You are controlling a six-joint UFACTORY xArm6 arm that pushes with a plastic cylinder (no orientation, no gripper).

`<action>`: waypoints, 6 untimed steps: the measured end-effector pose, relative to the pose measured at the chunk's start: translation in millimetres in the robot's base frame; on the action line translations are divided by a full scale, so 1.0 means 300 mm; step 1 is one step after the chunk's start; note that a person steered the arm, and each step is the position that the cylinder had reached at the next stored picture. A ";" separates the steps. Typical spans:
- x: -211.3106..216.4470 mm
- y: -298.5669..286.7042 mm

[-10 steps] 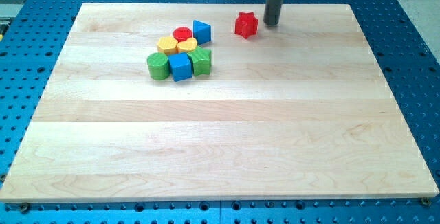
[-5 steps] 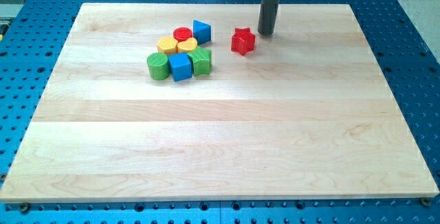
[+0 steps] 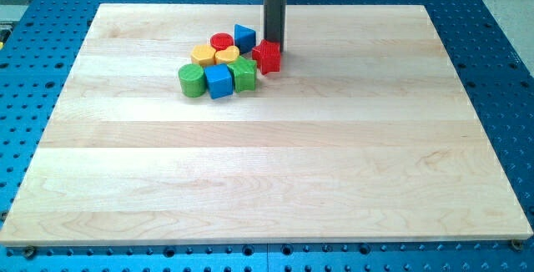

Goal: Move the red star closer to the green star

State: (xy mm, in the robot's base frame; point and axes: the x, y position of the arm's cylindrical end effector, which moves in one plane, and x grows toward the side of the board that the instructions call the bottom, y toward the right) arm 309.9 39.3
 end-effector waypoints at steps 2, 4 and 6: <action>0.022 0.022; 0.022 -0.067; -0.221 0.066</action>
